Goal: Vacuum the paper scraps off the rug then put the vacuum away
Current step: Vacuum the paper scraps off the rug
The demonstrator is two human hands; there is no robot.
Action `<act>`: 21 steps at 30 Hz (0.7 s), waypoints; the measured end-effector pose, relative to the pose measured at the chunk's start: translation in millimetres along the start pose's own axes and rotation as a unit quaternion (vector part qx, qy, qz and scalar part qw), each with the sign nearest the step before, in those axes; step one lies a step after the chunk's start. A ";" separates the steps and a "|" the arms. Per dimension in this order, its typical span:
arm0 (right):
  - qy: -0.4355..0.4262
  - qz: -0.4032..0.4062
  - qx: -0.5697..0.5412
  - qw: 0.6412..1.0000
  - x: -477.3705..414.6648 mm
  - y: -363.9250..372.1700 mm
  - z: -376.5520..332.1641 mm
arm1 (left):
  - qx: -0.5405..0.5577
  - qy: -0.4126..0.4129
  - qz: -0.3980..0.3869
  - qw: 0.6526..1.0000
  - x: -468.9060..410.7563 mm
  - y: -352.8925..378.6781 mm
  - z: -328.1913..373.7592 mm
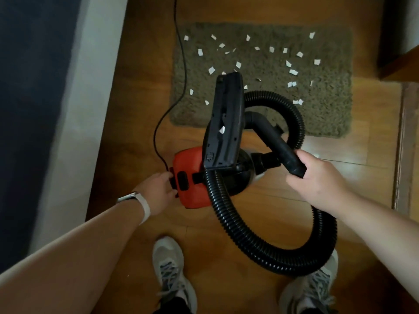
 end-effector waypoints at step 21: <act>-0.021 0.016 -0.008 1.000 -46.7 53.0 -6.8 | -0.076 0.199 0.025 0.977 -65.5 -2.5 33.4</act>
Point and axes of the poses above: each hand's wrist, its own x-axis away from the middle knuckle, its own y-axis out of the palm, z = x × y, the point moved 9 cm from there along -x, towards the middle knuckle, and after that the axes turned 8 degrees about -y, right-handed, at the moved point
